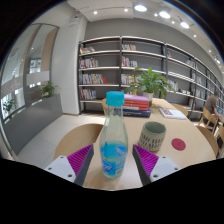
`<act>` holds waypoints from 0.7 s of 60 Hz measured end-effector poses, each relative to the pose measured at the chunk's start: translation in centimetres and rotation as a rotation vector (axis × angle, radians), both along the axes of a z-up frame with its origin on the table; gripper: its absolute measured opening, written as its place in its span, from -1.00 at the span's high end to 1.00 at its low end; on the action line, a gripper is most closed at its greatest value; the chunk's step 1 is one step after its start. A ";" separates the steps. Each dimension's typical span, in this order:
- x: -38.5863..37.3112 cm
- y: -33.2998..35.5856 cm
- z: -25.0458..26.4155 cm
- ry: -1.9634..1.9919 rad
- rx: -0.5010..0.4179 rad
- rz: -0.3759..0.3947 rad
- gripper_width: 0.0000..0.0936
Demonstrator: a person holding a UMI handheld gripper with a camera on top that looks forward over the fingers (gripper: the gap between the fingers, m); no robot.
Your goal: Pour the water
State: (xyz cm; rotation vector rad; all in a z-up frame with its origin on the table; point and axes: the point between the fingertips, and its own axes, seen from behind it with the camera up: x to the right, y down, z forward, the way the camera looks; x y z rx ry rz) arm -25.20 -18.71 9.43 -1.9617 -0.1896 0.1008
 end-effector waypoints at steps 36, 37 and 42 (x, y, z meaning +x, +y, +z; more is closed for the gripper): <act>-1.5 4.9 0.6 0.089 0.195 0.054 0.20; -1.5 5.0 0.6 0.091 0.190 0.052 0.20; -1.9 5.3 1.3 0.165 0.173 0.039 0.20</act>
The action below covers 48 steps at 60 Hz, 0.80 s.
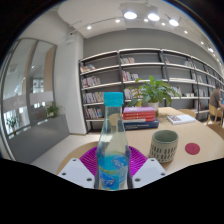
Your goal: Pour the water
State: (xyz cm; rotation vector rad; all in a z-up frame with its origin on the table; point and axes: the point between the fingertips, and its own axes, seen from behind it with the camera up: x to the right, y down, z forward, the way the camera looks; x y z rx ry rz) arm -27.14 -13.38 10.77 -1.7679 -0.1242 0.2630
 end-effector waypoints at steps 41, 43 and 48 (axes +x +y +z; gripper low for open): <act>3.5 10.0 5.1 1.409 -0.335 -0.262 0.20; 3.7 10.7 4.9 1.484 -0.348 -0.269 0.20; 3.8 10.8 5.2 1.658 -0.396 -0.283 0.18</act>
